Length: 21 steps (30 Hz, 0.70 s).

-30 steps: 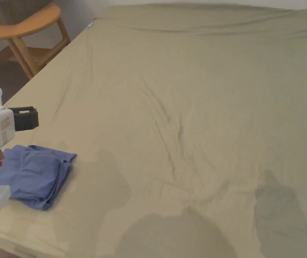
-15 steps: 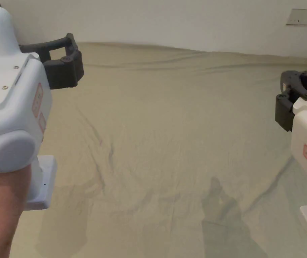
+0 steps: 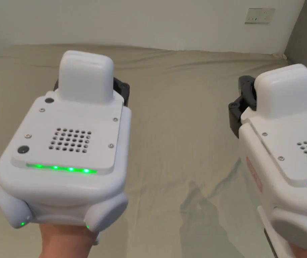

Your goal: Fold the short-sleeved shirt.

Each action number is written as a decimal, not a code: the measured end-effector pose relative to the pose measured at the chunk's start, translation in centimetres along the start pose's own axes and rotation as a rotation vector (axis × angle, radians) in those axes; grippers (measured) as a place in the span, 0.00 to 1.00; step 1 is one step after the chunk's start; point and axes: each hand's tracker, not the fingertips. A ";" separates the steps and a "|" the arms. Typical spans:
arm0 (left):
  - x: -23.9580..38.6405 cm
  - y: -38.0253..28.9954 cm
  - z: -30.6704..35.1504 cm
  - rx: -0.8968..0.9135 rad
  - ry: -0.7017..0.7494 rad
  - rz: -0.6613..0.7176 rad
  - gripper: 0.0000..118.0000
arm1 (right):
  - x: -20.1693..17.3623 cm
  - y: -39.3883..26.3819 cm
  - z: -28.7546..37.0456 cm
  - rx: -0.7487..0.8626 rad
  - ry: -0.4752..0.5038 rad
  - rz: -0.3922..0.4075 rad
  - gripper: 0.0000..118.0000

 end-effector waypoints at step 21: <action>1.0 -1.4 0.7 -0.021 -0.013 -0.024 0.00 | -0.7 -2.0 -0.2 -0.039 0.018 -0.057 0.02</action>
